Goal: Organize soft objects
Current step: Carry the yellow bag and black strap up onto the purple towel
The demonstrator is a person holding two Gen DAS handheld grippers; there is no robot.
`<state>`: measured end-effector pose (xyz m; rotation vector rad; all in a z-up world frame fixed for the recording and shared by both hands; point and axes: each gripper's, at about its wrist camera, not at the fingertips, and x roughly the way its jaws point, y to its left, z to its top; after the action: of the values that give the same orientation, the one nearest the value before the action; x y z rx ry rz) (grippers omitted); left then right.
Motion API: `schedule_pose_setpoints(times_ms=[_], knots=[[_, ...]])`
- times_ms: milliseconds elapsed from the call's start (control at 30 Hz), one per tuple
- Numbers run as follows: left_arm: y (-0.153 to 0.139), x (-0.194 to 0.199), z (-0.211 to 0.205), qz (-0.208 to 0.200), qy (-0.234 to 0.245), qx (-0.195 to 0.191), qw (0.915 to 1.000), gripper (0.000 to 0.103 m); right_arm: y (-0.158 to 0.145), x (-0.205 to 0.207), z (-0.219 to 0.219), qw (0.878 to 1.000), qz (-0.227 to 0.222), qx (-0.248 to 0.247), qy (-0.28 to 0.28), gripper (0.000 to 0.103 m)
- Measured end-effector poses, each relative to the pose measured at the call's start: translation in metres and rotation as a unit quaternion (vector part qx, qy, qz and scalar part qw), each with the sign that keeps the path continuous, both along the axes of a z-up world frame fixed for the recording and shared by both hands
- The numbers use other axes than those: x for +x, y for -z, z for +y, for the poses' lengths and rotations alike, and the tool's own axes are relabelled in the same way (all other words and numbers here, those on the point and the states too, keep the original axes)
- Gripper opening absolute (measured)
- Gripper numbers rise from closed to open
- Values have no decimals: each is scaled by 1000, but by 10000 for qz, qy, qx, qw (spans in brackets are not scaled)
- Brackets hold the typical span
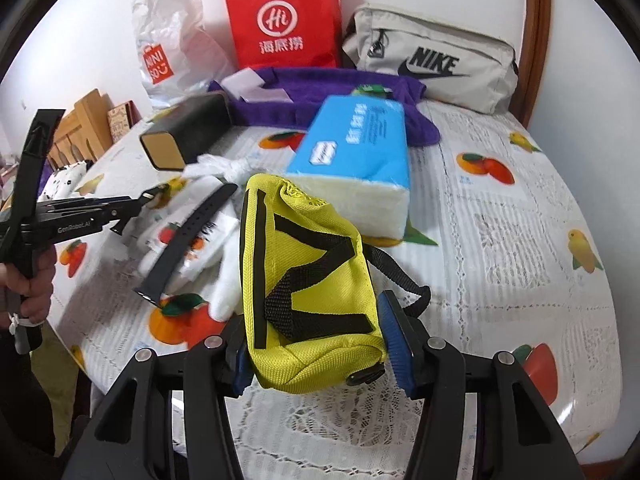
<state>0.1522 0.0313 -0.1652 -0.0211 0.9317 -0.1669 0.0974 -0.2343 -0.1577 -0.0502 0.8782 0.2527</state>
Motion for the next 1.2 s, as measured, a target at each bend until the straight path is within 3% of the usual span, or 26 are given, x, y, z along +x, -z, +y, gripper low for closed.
schedule_pose_setpoints(times_ms=[533, 900, 1200], knots=[[-59, 6, 11, -376, -84, -319, 9987, 20, -58, 17, 8, 9985, -378, 273, -288, 54], [-92, 51, 23, -532, -154, -483, 9973, 20, -92, 78, 13, 9971, -570, 336, -377, 54], [-109, 101, 28, -581, -121, -538, 9968, 20, -103, 141, 18, 9964, -634, 413, -374, 54]])
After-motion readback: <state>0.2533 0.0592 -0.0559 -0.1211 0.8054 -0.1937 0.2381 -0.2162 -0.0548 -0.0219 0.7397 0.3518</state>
